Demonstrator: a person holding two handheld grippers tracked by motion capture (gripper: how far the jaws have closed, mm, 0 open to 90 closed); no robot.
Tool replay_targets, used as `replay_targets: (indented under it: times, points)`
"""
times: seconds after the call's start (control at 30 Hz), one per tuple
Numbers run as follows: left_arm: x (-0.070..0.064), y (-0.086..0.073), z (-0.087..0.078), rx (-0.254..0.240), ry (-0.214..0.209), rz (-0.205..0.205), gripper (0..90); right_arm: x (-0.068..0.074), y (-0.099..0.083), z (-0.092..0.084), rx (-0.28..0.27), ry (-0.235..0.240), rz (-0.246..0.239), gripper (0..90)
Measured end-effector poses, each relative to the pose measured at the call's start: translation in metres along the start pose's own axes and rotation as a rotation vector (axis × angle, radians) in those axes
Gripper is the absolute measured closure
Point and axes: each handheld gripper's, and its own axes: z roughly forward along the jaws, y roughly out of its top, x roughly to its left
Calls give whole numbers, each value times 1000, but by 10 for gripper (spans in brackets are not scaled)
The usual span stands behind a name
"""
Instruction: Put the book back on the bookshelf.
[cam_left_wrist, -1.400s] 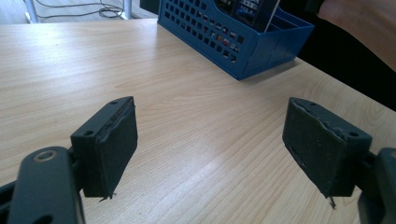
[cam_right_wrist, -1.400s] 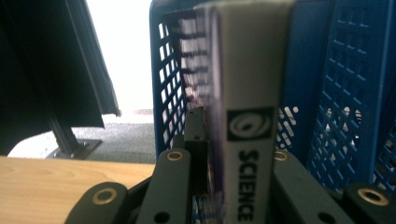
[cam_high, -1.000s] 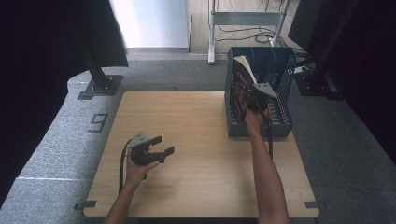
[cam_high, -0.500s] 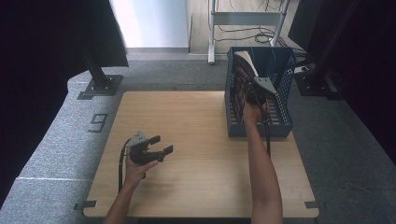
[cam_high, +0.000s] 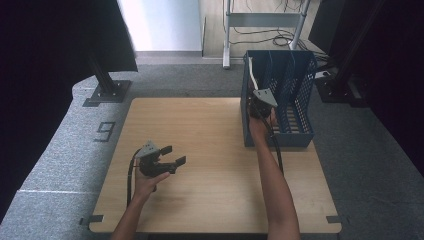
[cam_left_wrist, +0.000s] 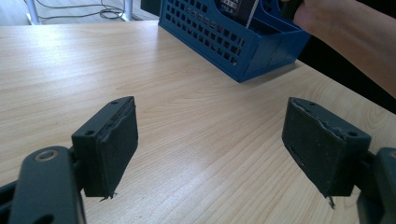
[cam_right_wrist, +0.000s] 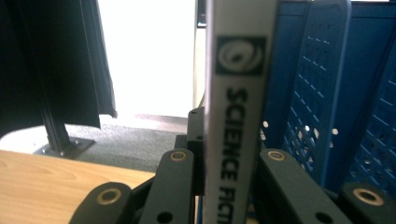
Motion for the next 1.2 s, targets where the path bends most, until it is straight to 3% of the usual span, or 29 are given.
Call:
replay_targets:
  times: [0.27,0.47,0.73,0.97,1.03,1.1,1.2]
  points:
    - [0,0,1,4,1,0,187,-9,2,-5,20,54,9,698]
    - [0,-1,2,10,-1,3,187,-12,-4,-5,46,108,43,619]
    - [-1,-2,3,15,-2,4,187,-14,-7,-6,64,111,35,608]
    - [-1,-1,3,14,-3,5,187,-14,-6,-7,68,108,21,632]
    - [-1,-1,3,14,-3,5,188,-14,-6,-7,69,96,7,713]
    - [-1,-1,3,14,-3,5,187,-15,-5,-8,72,68,-25,795]
    - [-1,-2,3,14,-3,5,188,-17,-5,-8,71,33,-78,811]
